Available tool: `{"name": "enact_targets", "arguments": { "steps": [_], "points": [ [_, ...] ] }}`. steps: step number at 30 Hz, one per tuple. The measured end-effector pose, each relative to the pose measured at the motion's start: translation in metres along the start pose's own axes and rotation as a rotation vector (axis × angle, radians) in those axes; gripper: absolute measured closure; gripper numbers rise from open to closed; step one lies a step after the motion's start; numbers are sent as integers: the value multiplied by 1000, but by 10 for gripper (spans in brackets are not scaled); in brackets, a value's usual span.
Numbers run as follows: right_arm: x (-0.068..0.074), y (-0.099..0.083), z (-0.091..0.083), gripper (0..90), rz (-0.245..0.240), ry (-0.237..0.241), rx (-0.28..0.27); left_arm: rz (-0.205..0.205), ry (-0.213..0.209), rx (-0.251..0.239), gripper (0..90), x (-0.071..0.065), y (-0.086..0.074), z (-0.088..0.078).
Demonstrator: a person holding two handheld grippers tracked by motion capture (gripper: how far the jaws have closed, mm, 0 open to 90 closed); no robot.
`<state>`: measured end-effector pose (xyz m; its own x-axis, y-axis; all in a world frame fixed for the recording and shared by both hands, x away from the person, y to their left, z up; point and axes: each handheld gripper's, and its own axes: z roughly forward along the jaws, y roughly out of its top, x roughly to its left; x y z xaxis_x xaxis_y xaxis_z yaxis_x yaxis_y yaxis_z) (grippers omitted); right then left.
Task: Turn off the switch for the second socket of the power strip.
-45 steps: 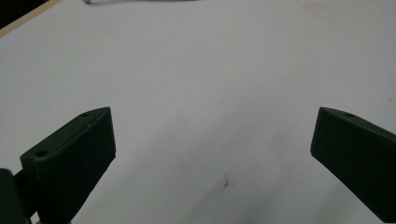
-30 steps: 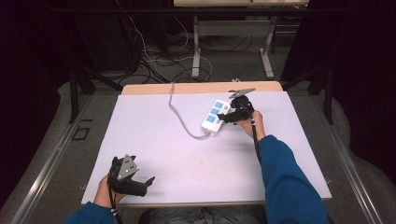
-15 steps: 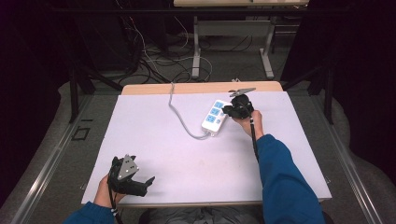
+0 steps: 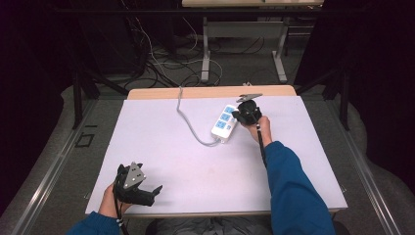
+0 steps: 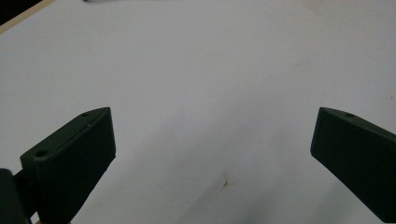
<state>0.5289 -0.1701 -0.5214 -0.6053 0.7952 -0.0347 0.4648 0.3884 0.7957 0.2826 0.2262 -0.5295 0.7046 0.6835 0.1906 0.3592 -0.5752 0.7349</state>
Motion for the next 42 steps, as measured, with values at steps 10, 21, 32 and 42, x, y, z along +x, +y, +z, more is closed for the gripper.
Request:
{"name": "enact_targets", "arguments": {
  "steps": [10,21,32,42],
  "points": [
    [5,-2,10,900,-9,-25,30,-1,0,0,1,0,0,0],
    [2,-7,17,900,10,-24,45,-2,-1,5,1,-1,0,1],
    [-1,-9,16,900,26,-49,48,5,-7,10,1,-1,0,2],
    [1,-9,16,900,23,-36,36,9,-6,14,2,0,0,2]
  ]
}}
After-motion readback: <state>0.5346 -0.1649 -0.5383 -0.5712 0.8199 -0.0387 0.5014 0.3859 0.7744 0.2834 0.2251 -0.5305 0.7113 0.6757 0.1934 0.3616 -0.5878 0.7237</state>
